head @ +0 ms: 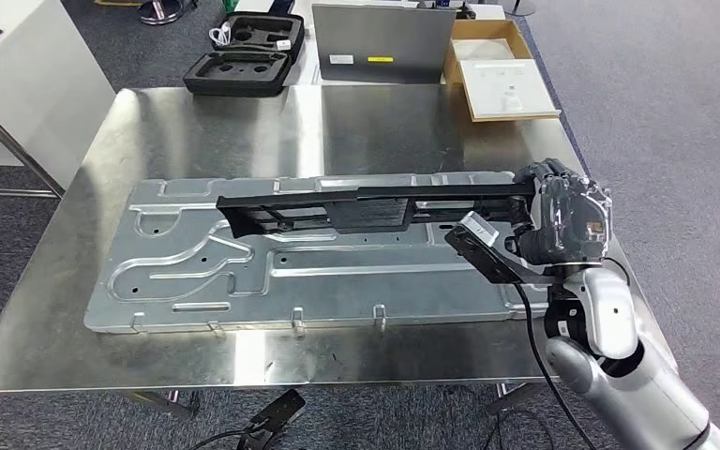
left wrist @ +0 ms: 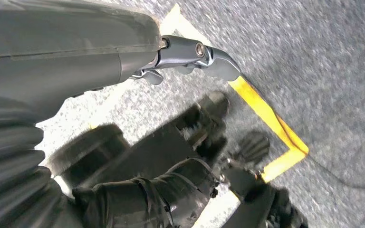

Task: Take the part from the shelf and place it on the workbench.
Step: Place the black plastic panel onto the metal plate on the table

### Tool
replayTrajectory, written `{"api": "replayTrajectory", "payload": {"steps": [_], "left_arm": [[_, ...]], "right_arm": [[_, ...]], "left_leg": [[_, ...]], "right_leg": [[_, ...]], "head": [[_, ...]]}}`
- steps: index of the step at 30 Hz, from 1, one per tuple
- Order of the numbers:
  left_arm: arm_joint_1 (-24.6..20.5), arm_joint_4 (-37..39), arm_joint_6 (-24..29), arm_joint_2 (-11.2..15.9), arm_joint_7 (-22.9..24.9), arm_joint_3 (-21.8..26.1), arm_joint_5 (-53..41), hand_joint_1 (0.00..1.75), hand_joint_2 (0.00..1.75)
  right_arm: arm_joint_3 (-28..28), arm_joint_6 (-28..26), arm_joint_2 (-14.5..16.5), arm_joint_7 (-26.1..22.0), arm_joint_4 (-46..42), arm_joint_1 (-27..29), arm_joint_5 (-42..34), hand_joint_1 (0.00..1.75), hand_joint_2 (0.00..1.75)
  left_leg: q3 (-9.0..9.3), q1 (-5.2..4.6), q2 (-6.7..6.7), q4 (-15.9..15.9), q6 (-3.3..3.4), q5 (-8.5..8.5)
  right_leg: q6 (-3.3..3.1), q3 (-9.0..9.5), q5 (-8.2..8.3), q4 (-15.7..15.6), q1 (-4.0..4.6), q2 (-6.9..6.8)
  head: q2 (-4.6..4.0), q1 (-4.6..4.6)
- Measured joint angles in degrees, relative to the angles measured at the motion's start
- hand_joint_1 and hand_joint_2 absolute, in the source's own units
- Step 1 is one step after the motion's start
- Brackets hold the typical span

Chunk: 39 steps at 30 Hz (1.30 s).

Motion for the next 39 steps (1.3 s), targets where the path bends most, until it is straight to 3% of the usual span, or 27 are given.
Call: {"api": "replayTrajectory", "payload": {"steps": [1,3,4,5,6,8,10,13,15,17,19,20,21,24,26,28,30,33,35,36,37,39], "left_arm": [[-0.1,0.0,0.0,0.0,0.0,0.0,0.0,0.00,1.75],[-0.1,0.0,0.0,0.0,0.0,0.0,0.0,0.00,1.75],[-0.1,0.0,-0.1,0.0,-0.1,0.0,0.0,0.00,1.75],[0.0,0.0,-0.1,0.0,-0.1,0.0,-0.1,0.00,1.75],[0.0,0.0,-0.2,0.0,-0.1,0.0,-0.1,0.00,1.75],[0.1,0.0,-0.3,0.0,-0.2,0.0,-0.3,0.00,1.75],[0.0,0.0,-0.7,0.0,-0.3,0.0,-0.5,0.00,1.75],[0.0,0.0,-0.8,0.0,-0.6,0.0,-1.2,0.00,1.75],[0.0,0.0,-0.1,0.0,-0.5,0.0,-1.6,0.00,0.87],[-0.1,0.0,0.6,0.0,-0.1,0.0,-1.6,0.00,0.00],[-0.1,0.0,1.0,0.0,0.3,0.0,-1.6,0.00,0.00],[-0.1,0.0,1.2,0.0,0.4,0.0,-1.6,0.00,0.00],[-0.1,0.0,1.2,0.0,0.5,0.0,-1.6,0.00,0.00],[-0.3,0.0,1.4,0.0,1.1,0.0,-1.7,0.00,0.00],[-0.4,0.0,1.4,0.0,1.4,0.0,-1.9,0.00,0.00],[-0.5,0.0,1.4,0.0,1.5,0.0,-2.0,0.00,0.00],[-0.6,0.0,1.4,-0.1,1.5,0.0,-2.0,0.00,0.00],[-0.9,0.0,1.4,-0.2,1.5,0.0,-2.1,0.00,0.00],[-0.8,0.0,1.4,-0.3,1.6,0.0,-2.2,0.00,0.00],[-0.8,0.0,1.3,-0.3,1.6,0.0,-2.2,0.00,0.00],[-0.8,0.0,1.3,-0.4,1.6,0.0,-2.2,0.00,0.00],[-1.0,0.0,1.2,-0.5,1.6,0.0,-2.2,0.00,0.00]], "right_arm": [[0.0,0.7,-0.8,0.0,0.9,-0.3,0.8,1.75,1.75],[0.0,2.5,-2.1,0.2,2.7,-0.7,2.4,0.87,1.75],[0.0,3.5,-2.8,0.4,3.5,-0.8,3.4,0.44,1.75],[0.0,4.4,-3.5,0.6,4.3,-0.7,4.2,0.00,1.31],[0.0,5.1,-4.1,0.7,4.9,-0.8,4.8,0.00,0.87],[0.0,6.0,-5.4,0.9,5.9,-0.8,5.6,0.00,0.00],[0.0,6.5,-6.4,1.0,6.6,-0.8,5.8,0.00,0.00],[0.0,7.1,-7.4,0.9,7.4,-0.7,6.0,0.00,0.00],[0.0,7.2,-7.6,0.8,7.8,-0.6,6.0,0.00,0.00],[0.0,7.2,-7.8,0.8,8.1,-0.5,6.1,0.00,0.00],[0.0,7.1,-7.9,0.9,8.5,-0.1,6.1,0.00,0.00],[0.0,7.1,-7.9,0.9,8.6,0.1,6.0,0.00,0.00],[0.0,7.1,-7.9,0.9,8.8,0.3,5.9,0.00,0.00],[0.0,7.1,-7.9,1.0,9.0,0.6,5.1,0.00,0.00],[0.0,7.0,-7.9,0.9,9.0,0.8,4.4,0.00,0.00],[0.0,7.0,-7.9,0.7,9.0,1.1,3.4,0.00,0.00],[0.0,7.0,-7.9,0.7,9.0,1.2,2.6,0.00,0.00],[0.0,7.0,-7.9,0.5,9.0,1.3,2.0,0.00,0.00],[0.0,6.9,-7.8,0.2,9.0,1.5,1.5,0.00,0.00],[0.0,6.6,-7.8,-0.2,9.0,1.6,1.0,0.00,0.00],[0.0,6.3,-7.7,-0.6,8.9,1.7,0.1,0.00,0.00],[-0.1,5.3,-7.5,-1.8,8.4,1.7,-2.2,0.00,0.00]], "left_leg": [[0.08,0.02,0.02,-0.3,0.35,0.18],[0.01,-0.18,0.02,-0.3,0.73,0.20],[-0.02,-0.30,0.02,-0.2,0.84,0.17],[-0.04,-0.38,0.02,-0.1,0.94,0.10],[-0.05,-0.43,0.00,0.1,0.97,0.00],[-0.10,-0.50,-0.04,0.6,0.83,-0.37],[-0.44,-0.73,-0.09,1.3,0.43,-0.71],[-0.80,-0.88,-0.05,1.4,-0.23,-0.80],[-1.53,-0.79,-0.04,3.1,-0.84,-2.13],[-4.19,-0.57,-0.04,9.0,-1.46,-5.31],[-7.52,-0.34,-0.04,16.0,-1.83,-7.71],[-8.18,-0.28,-0.04,17.2,-1.91,-7.51],[-7.83,-0.24,-0.04,16.2,-1.92,-6.31],[-2.65,-0.29,-0.12,5.1,-1.48,-1.13],[-0.85,-0.48,-0.21,1.3,-1.04,-0.42],[-0.72,-0.57,-0.20,0.9,-0.44,-0.25],[-0.54,-0.41,-0.12,0.3,0.35,0.23],[-0.46,-0.39,-0.07,0.0,0.98,0.53],[-0.50,-0.51,-0.07,0.1,1.11,0.50],[-0.54,-0.54,-0.08,0.2,1.12,0.43],[-0.58,-0.53,-0.10,0.5,1.10,0.32],[-0.86,-0.62,-0.17,1.2,0.75,-0.07]], "right_leg": [[0.08,-1.22,-1.50,2.6,0.04,-0.11],[0.10,-4.74,-4.76,10.2,0.30,-0.19],[0.10,-6.17,-5.50,13.1,0.37,-0.19],[0.06,-6.66,-5.18,14.0,0.39,-0.20],[-0.03,-6.04,-3.85,12.5,0.40,-0.22],[-0.34,-2.53,-0.36,5.3,0.47,-0.39],[-0.72,0.04,1.12,-0.1,0.76,-0.53],[-1.35,0.27,1.22,-1.1,0.83,-0.33],[-1.88,0.45,1.45,-1.4,0.49,-0.28],[-2.21,0.58,1.53,-1.6,0.32,-0.32],[-2.30,0.56,1.51,-1.5,0.28,-0.33],[-2.31,0.57,1.50,-1.5,0.25,-0.30],[-2.29,0.58,1.48,-1.4,0.21,-0.22],[-2.02,0.62,1.40,-1.3,0.20,0.15],[-1.45,0.52,1.53,-1.4,0.36,0.32],[-0.72,0.51,1.78,-1.8,0.41,0.38],[-0.22,0.04,0.97,-0.9,0.28,0.20],[0.08,-3.59,-3.57,7.4,0.32,-0.07],[0.22,-5.76,-4.96,12.4,0.38,-0.07],[0.25,-5.57,-4.14,12.1,0.36,-0.09],[0.26,-4.44,-2.54,9.8,0.32,-0.12],[0.17,-1.07,0.05,3.2,0.33,-0.24]], "head": [[0.00,0.03],[-0.01,0.03],[-0.01,0.02],[-0.02,0.02],[-0.02,0.02],[-0.01,0.02],[0.00,0.00],[0.00,0.00],[0.00,-0.16],[0.00,-0.38],[-0.01,-0.44],[-0.01,-0.45],[-0.01,-0.45],[-0.01,-0.45],[-0.01,-0.42],[-0.01,-0.39],[-0.01,-0.34],[-0.01,-0.22],[-0.01,-0.24],[0.00,-0.24],[0.00,-0.24],[-0.01,-0.21]]}}
